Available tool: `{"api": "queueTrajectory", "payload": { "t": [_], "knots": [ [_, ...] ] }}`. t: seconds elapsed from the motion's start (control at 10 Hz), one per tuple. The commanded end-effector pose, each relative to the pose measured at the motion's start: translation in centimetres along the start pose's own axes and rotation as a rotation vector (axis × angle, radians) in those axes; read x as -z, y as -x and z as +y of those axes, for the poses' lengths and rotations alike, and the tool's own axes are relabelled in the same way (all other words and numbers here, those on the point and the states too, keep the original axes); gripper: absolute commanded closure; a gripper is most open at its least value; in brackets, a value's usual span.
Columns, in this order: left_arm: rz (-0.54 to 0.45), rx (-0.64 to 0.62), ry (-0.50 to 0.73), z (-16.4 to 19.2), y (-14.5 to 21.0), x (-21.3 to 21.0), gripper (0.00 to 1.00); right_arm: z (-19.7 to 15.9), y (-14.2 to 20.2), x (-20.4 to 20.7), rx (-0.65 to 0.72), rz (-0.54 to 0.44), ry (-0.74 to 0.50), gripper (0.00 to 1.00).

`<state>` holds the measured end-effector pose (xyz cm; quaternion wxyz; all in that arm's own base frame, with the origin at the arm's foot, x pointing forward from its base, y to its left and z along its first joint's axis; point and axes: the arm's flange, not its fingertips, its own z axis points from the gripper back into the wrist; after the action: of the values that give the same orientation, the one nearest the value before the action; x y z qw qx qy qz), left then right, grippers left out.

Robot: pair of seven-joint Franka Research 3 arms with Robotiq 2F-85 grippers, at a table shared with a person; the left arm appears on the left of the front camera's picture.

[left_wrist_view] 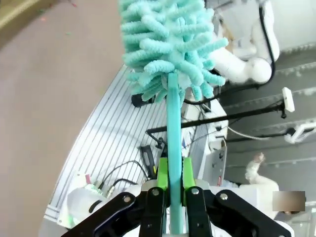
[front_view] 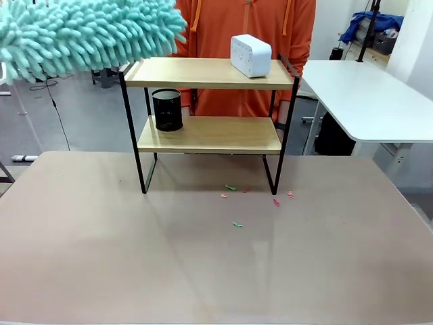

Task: Clean the shelf.
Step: Hand the Duster back to the human.

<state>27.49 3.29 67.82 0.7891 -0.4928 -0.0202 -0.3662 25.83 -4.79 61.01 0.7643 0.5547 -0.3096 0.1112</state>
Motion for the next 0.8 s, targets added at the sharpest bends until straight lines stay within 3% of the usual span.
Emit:
{"api": "queueTrajectory", "payload": {
  "t": [0.0, 0.3, 0.7],
  "knots": [
    [0.183, 0.093, 0.038, -0.8, -3.7, 3.6, 0.88, 1.2, -4.1, 5.3, -0.012, 0.141, -0.114, 0.00],
    [0.371, 0.106, 0.062, -0.8, -6.4, 7.4, 0.88, 3.3, -6.7, 14.5, 0.022, 0.342, -0.134, 0.00],
    [0.546, 0.194, 0.111, -1.5, -9.5, 11.7, 0.88, 4.3, -3.6, 22.9, 0.053, 0.647, -0.175, 0.00]
  ]
}}
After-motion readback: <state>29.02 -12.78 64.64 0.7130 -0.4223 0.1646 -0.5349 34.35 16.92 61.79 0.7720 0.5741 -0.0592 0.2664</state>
